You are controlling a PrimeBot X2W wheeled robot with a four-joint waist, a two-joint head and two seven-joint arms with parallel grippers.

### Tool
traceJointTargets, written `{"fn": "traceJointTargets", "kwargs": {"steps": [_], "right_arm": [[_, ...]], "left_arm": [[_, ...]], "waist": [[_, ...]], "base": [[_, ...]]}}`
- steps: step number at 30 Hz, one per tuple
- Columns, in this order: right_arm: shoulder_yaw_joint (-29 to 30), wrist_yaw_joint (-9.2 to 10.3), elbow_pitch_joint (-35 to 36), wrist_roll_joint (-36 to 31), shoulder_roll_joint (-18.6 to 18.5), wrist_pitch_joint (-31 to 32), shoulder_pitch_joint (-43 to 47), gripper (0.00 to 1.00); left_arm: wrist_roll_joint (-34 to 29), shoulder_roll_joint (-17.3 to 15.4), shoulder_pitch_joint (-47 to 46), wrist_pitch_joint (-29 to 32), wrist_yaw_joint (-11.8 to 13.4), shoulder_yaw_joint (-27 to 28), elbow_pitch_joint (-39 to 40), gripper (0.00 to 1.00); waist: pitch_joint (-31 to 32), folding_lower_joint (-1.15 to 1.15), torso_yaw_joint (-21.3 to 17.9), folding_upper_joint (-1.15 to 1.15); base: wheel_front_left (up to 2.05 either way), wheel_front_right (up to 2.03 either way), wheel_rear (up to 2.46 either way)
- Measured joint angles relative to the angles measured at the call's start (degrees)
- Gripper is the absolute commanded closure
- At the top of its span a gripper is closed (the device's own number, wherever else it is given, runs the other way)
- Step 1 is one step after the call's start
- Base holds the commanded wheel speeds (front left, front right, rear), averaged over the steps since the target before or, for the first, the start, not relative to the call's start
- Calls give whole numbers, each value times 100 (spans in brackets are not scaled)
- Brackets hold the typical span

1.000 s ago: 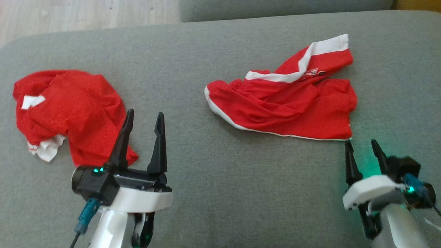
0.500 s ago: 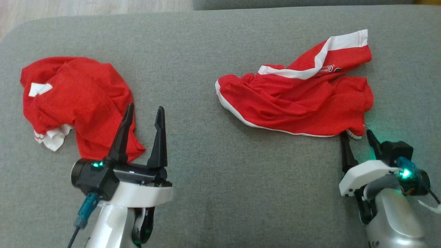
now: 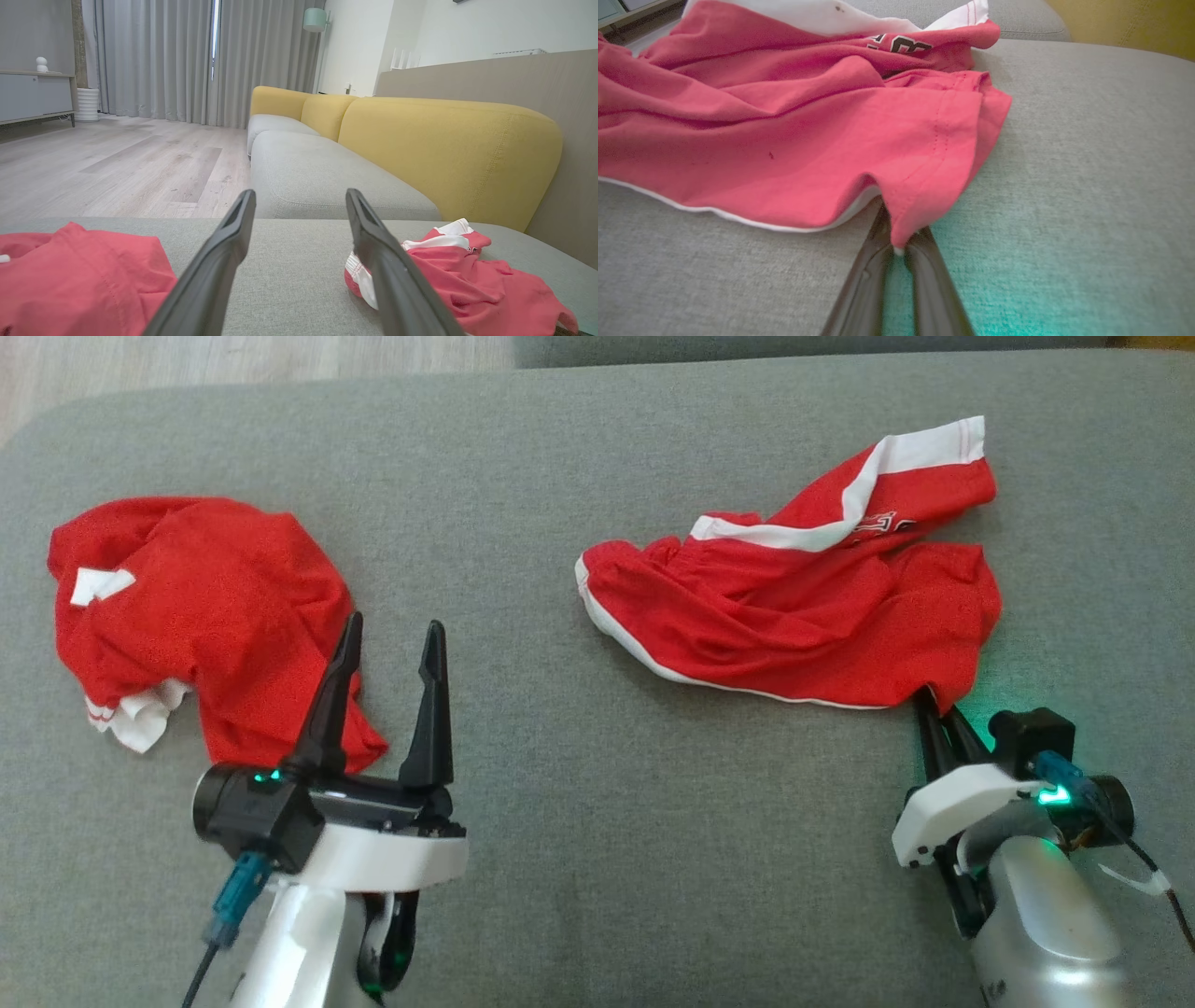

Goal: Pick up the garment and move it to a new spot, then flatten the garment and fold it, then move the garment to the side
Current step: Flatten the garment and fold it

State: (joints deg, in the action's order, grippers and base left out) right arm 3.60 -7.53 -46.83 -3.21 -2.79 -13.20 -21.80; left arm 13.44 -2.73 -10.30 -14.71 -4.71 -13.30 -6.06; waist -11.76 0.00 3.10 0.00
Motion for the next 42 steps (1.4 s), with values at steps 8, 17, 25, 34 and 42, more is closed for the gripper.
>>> {"fn": "traceJointTargets", "kwargs": {"steps": [8, 17, 25, 34, 42], "right_arm": [[125, 0, 38, 0, 0, -45, 41, 100], [727, 0, 712, -366, 4, 181, 560, 100], [686, 0, 1377, -323, 10, 567, 725, 100], [544, 0, 1767, -130, 12, 677, 725, 100], [460, 0, 1916, -98, 13, 726, 722, 100]], "left_arm": [[-38, 0, 17, 0, 18, 26, -40, 0], [-43, 0, 215, 0, 15, 59, -26, 0], [-223, -1, 153, 0, -123, -214, -222, 0], [-343, -140, -405, 0, -247, -1145, -1268, 0], [-766, -638, -1303, 49, -288, -2024, -2310, 0]], "waist": [[185, 0, -101, 0], [426, -1, -462, 0], [308, 0, -625, 0], [-26, 0, -715, 0], [-247, 0, -838, 0]], "base": [[0, 0, 0], [0, 0, 0], [0, 0, 0], [0, 0, 0], [0, 0, 0]]}}
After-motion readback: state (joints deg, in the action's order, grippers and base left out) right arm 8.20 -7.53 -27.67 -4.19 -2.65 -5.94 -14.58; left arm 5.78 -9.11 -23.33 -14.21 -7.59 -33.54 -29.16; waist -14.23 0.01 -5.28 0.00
